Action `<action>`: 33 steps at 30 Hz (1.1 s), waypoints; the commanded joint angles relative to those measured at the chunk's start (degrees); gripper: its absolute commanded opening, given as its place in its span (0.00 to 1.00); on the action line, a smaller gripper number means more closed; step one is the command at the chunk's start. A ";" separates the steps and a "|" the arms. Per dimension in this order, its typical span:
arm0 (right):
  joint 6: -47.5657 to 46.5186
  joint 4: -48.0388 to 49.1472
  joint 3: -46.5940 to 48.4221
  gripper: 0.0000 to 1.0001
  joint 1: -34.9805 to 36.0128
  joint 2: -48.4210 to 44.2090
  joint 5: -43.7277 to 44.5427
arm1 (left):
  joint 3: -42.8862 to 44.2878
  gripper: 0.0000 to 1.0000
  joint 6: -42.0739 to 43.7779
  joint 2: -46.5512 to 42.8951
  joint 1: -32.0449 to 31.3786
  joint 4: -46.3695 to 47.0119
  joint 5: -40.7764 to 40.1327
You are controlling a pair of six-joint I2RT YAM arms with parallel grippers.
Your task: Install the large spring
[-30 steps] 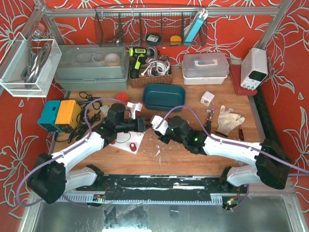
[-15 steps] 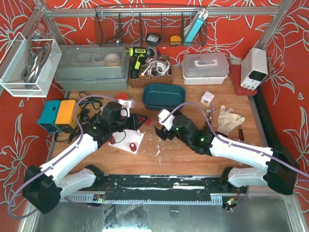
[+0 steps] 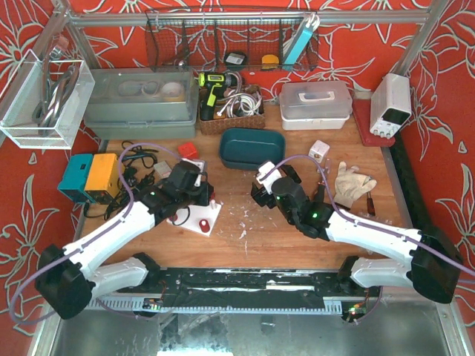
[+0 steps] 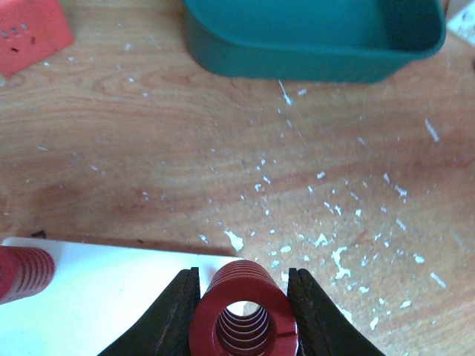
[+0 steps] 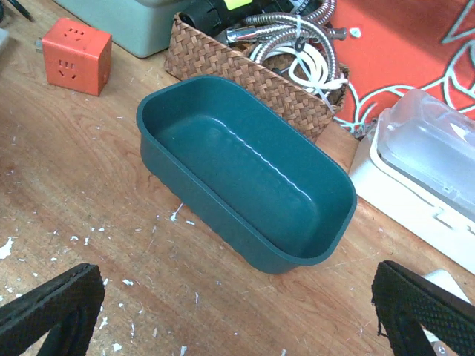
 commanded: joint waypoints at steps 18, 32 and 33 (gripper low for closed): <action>2.09 1.13 -1.07 0.99 -1.53 0.34 0.70 | 4.30 0.00 1.06 7.35 -9.20 -2.98 -12.23; 1.98 1.32 -1.23 0.99 -1.95 0.50 -0.28 | 3.20 0.01 1.38 10.66 -9.20 -2.39 -11.22; 1.97 1.42 -1.20 0.99 -2.02 0.63 -0.38 | 3.11 0.02 1.35 10.87 -9.20 -2.42 -11.06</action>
